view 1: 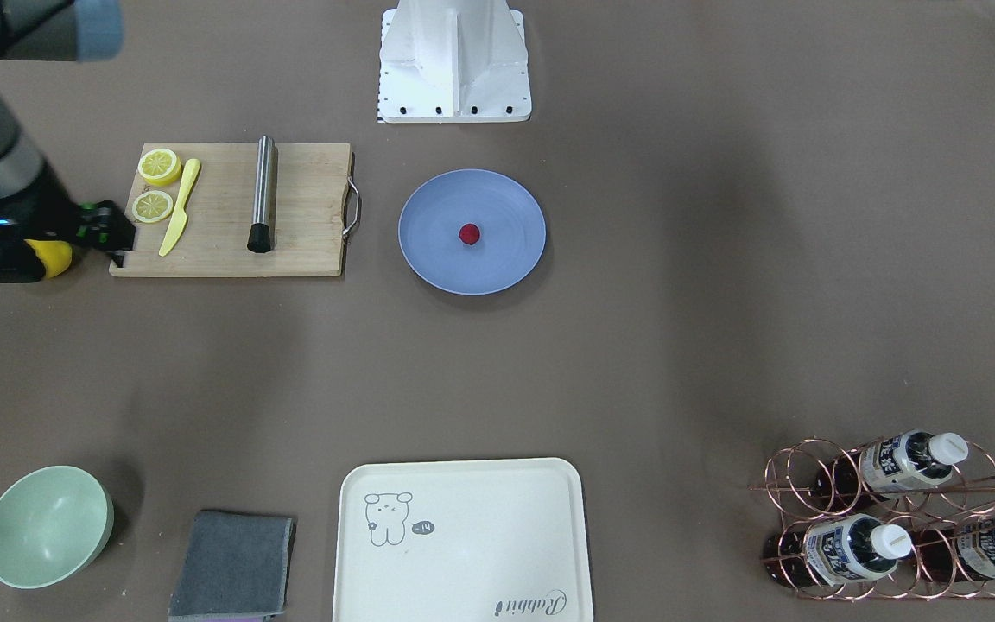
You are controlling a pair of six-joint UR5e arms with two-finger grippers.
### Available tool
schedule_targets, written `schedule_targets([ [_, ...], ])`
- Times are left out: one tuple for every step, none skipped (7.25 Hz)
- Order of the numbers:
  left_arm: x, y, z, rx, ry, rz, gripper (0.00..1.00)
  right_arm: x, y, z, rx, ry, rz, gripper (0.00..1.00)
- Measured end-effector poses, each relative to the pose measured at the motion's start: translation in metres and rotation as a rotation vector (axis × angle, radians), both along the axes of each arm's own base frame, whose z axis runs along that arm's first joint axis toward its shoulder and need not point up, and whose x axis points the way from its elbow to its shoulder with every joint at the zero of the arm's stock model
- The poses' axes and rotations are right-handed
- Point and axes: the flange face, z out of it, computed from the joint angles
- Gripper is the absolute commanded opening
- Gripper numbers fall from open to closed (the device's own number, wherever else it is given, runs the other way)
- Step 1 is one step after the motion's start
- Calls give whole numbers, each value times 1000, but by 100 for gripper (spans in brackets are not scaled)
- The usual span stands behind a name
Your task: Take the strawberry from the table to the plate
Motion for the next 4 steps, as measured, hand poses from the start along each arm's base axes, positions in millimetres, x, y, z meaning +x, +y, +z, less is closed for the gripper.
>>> schedule_targets([
  [-14,9,12,-20,-41,11,98,74,-12,55,-1,0,-36,100],
  [-19,21,26,-45,-55,16,98,141,-16,109,-18,-19,-52,100],
  [-18,30,35,-65,-44,22,98,190,-13,150,-38,-42,-45,100],
  [-14,35,40,-80,-19,30,98,221,-6,175,-60,-53,-25,100],
])
